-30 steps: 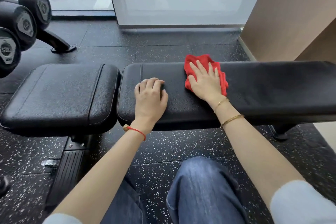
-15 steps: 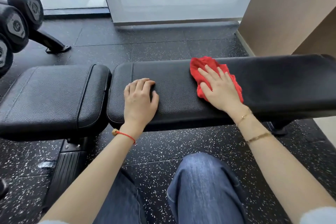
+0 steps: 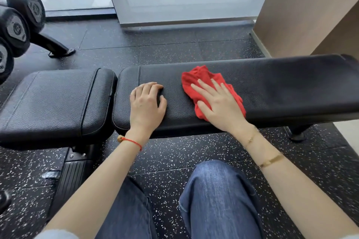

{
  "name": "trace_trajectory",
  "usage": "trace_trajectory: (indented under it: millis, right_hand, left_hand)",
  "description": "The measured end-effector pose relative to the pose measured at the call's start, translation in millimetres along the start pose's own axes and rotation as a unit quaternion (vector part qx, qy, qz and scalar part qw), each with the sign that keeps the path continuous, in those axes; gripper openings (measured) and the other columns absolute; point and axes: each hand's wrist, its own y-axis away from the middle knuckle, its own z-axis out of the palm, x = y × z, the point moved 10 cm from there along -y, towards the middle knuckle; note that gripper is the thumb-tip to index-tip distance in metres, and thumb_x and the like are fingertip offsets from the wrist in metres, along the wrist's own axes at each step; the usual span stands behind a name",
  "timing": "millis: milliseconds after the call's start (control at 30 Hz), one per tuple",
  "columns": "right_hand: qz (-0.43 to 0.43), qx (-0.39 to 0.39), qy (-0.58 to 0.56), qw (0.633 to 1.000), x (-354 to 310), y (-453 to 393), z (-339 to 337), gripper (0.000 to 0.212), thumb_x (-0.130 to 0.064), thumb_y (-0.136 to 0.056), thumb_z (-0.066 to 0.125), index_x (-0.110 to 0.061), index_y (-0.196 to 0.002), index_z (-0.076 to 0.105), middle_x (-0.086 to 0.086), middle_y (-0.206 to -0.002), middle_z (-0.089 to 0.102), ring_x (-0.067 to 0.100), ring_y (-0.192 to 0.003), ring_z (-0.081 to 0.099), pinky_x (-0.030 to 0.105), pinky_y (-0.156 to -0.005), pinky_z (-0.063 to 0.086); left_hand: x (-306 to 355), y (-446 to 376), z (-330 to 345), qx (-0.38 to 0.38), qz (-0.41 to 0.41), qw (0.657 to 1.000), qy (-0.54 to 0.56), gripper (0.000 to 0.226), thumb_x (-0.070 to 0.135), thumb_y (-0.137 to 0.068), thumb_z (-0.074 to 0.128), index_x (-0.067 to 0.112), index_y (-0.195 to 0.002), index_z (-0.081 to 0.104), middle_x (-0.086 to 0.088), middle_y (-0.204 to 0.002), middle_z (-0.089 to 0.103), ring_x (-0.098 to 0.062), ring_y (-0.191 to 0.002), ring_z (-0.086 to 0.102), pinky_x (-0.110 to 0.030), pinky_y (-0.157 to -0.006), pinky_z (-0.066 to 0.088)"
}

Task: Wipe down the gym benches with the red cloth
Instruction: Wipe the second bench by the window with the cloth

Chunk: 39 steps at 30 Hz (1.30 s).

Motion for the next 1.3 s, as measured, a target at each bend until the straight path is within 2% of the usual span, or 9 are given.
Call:
trace_trajectory:
  millis: [200,333,500,667,767,967,1067,1167,1300]
  right_hand:
    - [0.140,0.026,0.031,0.989,86.5,2.3,-21.9,0.052,-0.037,-0.100,0.042,-0.037,-0.151,0.031,-0.008,-0.162,0.023,0.027,-0.150,0.016,0.042,-0.123,0.004]
    - [0.216,0.032,0.044,0.975,96.6,-32.0,-22.5,0.053,-0.038,-0.099,0.038,-0.036,-0.152,0.030,-0.007,-0.162,0.020,0.034,-0.148,0.017,0.047,-0.122,0.003]
    - [0.117,-0.006,0.021,0.993,29.9,-53.7,-1.7,0.054,-0.040,-0.098,0.039,-0.039,-0.151,0.028,-0.010,-0.163,0.018,0.031,-0.150,0.012,0.046,-0.123,0.000]
    - [0.005,-0.004,0.008,1.000,2.5,-7.0,-0.1,0.053,-0.039,-0.098,0.044,-0.040,-0.150,0.032,-0.012,-0.160,0.025,0.026,-0.150,0.015,0.041,-0.123,0.003]
    - [0.032,0.011,0.004,0.999,34.2,10.8,-9.7,0.052,-0.038,-0.099,0.045,-0.040,-0.149,0.033,-0.012,-0.160,0.026,0.024,-0.150,0.017,0.041,-0.123,0.004]
    - [0.200,0.036,0.032,0.979,126.6,-4.3,-30.6,0.052,-0.037,-0.100,0.039,-0.038,-0.151,0.030,-0.008,-0.162,0.022,0.029,-0.150,0.016,0.044,-0.123,0.004]
    - [0.252,0.030,0.035,0.967,136.2,-28.4,-31.5,0.052,-0.038,-0.100,0.036,-0.036,-0.151,0.030,-0.007,-0.163,0.019,0.033,-0.149,0.015,0.046,-0.122,0.002]
    - [0.210,0.013,0.023,0.977,103.9,-47.4,-22.2,0.053,-0.038,-0.099,0.036,-0.038,-0.152,0.028,-0.007,-0.163,0.018,0.034,-0.149,0.014,0.047,-0.122,0.001]
    - [0.085,0.002,0.013,0.996,48.4,-33.2,-8.3,0.053,-0.040,-0.098,0.041,-0.040,-0.150,0.031,-0.011,-0.161,0.022,0.029,-0.150,0.014,0.044,-0.123,0.001]
  left_hand:
    - [1.5,0.8,0.8,-0.001,0.003,1.000,0.003,0.031,0.026,-0.093,0.052,0.018,-0.121,0.060,0.000,-0.130,0.059,-0.024,-0.125,0.048,-0.043,-0.114,0.030]
    - [2.6,0.4,1.2,0.003,0.003,1.000,-0.003,0.031,0.025,-0.092,0.052,0.016,-0.121,0.060,-0.002,-0.129,0.059,-0.026,-0.125,0.048,-0.044,-0.113,0.031]
    - [2.4,0.3,0.6,0.000,0.002,1.000,-0.004,0.031,0.026,-0.092,0.052,0.017,-0.120,0.060,-0.002,-0.129,0.059,-0.026,-0.125,0.048,-0.043,-0.113,0.030]
    - [3.0,0.3,0.3,0.000,0.004,1.000,-0.007,0.030,0.026,-0.092,0.054,0.018,-0.120,0.061,-0.002,-0.128,0.060,-0.026,-0.124,0.049,-0.042,-0.112,0.030]
    - [3.5,0.7,0.7,-0.001,0.008,1.000,-0.004,0.030,0.025,-0.092,0.054,0.017,-0.120,0.061,-0.002,-0.128,0.060,-0.026,-0.124,0.049,-0.042,-0.113,0.031]
    - [3.4,1.6,0.1,0.000,0.005,1.000,-0.006,0.031,0.025,-0.093,0.053,0.016,-0.122,0.061,-0.002,-0.130,0.059,-0.026,-0.125,0.048,-0.043,-0.114,0.030]
    - [4.9,1.6,-0.2,-0.001,0.003,1.000,-0.007,0.031,0.024,-0.093,0.053,0.016,-0.122,0.061,-0.003,-0.130,0.059,-0.026,-0.125,0.048,-0.043,-0.114,0.030]
    - [5.0,1.3,-0.5,0.001,0.002,1.000,-0.006,0.030,0.024,-0.092,0.054,0.016,-0.121,0.061,-0.003,-0.130,0.059,-0.026,-0.125,0.048,-0.044,-0.114,0.030]
    - [4.7,0.7,-0.5,0.005,0.006,1.000,-0.002,0.030,0.023,-0.092,0.055,0.015,-0.121,0.061,-0.004,-0.128,0.060,-0.027,-0.124,0.049,-0.043,-0.112,0.031]
